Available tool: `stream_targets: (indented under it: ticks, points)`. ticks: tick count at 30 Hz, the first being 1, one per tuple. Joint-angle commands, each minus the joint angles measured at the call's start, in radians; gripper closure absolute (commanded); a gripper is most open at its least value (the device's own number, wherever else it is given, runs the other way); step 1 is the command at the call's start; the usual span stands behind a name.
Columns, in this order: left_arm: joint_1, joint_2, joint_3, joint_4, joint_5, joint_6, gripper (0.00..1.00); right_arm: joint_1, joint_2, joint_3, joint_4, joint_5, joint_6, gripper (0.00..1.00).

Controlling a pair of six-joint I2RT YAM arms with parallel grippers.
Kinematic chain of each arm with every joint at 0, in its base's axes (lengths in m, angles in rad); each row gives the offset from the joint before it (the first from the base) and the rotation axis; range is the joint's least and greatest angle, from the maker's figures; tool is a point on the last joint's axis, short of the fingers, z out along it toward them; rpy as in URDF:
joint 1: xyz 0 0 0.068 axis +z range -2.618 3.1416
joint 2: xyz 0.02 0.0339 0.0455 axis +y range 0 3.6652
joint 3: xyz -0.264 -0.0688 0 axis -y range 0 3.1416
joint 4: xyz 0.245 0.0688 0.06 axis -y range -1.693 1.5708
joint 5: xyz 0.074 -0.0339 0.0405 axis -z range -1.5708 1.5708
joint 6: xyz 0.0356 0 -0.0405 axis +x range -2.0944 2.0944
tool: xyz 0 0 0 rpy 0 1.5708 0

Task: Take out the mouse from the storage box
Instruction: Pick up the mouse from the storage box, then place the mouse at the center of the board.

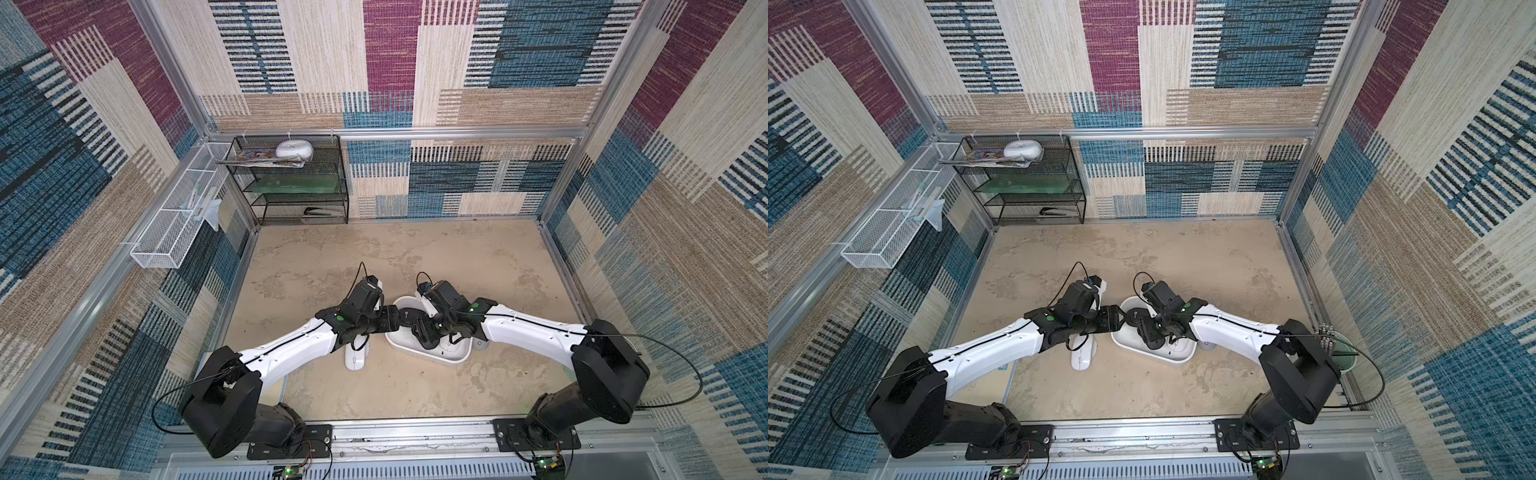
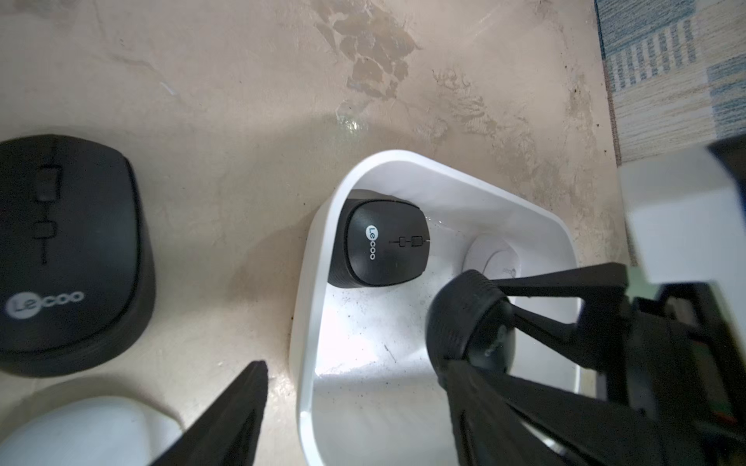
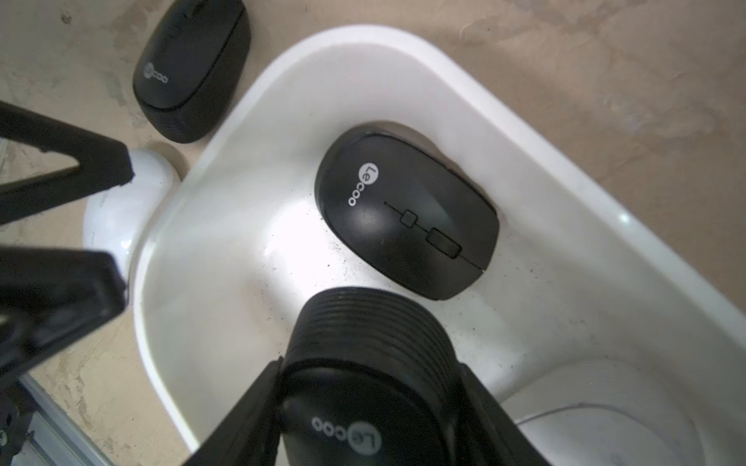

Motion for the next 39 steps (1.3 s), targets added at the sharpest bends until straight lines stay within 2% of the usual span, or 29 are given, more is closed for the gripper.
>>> stream_targets:
  ticks: [1, 9, 14, 20, 24, 30, 39]
  points:
    - [0.008, -0.053, -0.019, -0.036, -0.073, 0.022, 0.2, 0.0, -0.04, 0.015, -0.04, 0.012, 0.005, 0.59]
    - [0.03, -0.296, -0.086, -0.113, -0.272, 0.049, 0.12, 0.039, -0.173, 0.008, -0.042, -0.003, 0.01, 0.6]
    - [0.036, -0.467, -0.123, -0.172, -0.419, 0.044, 0.09, 0.139, -0.199, 0.005, -0.012, 0.018, -0.007, 0.6]
    - [0.039, -0.648, -0.185, -0.225, -0.558, 0.007, 0.06, 0.273, -0.14, 0.015, 0.006, 0.039, -0.022, 0.6]
    - [0.043, -0.716, -0.197, -0.246, -0.583, 0.016, 0.05, 0.355, -0.08, 0.028, 0.016, 0.066, -0.037, 0.6]
    - [0.042, -0.733, -0.178, -0.276, -0.596, 0.03, 0.04, 0.419, 0.0, 0.045, 0.053, 0.081, -0.057, 0.6]
    - [0.042, -0.793, -0.177, -0.3, -0.619, 0.035, 0.04, 0.442, 0.139, 0.071, 0.072, 0.096, -0.071, 0.58]
